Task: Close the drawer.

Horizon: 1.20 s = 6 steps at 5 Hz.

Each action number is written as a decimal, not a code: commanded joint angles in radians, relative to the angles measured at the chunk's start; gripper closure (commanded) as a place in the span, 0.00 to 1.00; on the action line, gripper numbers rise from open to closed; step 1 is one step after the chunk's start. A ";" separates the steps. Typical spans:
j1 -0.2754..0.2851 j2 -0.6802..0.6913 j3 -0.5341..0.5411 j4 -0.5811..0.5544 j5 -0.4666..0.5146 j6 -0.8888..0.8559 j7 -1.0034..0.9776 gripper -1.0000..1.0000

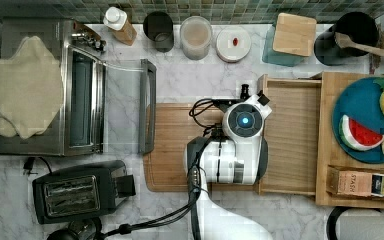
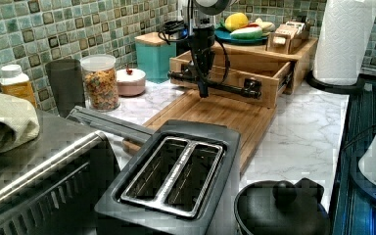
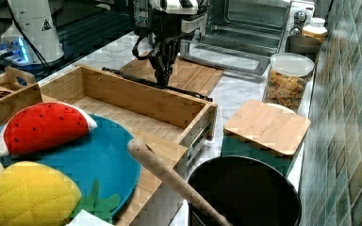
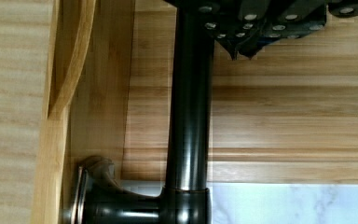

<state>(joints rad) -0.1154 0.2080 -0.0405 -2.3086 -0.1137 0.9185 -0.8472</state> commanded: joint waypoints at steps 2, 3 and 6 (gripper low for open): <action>-0.307 0.001 -0.215 0.216 0.066 0.063 -0.462 1.00; -0.323 0.025 -0.238 0.287 0.007 -0.004 -0.432 1.00; -0.198 0.033 -0.356 0.262 -0.155 0.082 -0.173 1.00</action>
<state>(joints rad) -0.2006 0.2676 -0.2375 -2.2129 -0.2375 0.9526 -1.0381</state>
